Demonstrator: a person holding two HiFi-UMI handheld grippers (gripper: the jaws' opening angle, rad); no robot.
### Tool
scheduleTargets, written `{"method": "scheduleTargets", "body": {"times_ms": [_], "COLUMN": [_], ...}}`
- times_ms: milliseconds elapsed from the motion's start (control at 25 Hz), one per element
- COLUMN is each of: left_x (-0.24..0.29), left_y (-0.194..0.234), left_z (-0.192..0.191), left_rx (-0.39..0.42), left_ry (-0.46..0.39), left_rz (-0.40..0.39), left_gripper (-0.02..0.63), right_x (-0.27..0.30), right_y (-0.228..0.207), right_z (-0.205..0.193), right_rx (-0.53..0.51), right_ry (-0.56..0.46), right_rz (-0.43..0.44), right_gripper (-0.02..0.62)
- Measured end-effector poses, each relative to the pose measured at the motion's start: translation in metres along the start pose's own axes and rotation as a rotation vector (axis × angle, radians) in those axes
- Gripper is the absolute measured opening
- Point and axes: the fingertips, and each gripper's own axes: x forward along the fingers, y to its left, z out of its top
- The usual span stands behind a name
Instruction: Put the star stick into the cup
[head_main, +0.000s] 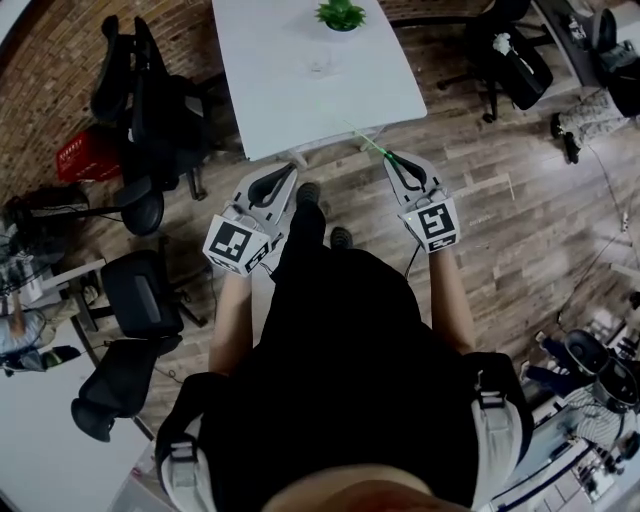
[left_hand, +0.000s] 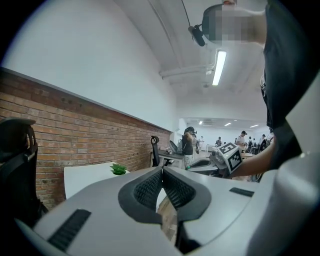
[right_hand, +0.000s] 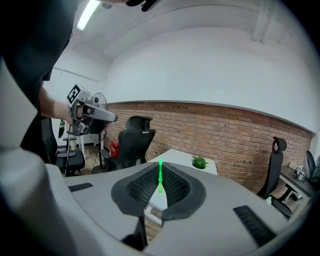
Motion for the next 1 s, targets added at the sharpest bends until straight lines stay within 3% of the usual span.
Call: {"method": "scheduleTargets", "body": {"times_ms": [1000], "left_x": [0.080], "left_y": [0.144], "left_z": [0.033], "left_rx": [0.034], "left_ry": [-0.013], "left_rz": [-0.157], "left_gripper": [0.023], "right_x": [0.116], "right_y": [-0.058], "right_z": [0.014], "right_rx": [0.050], "right_ry": [0.071], "right_rz": [-0.154], "right_gripper": [0.012]}}
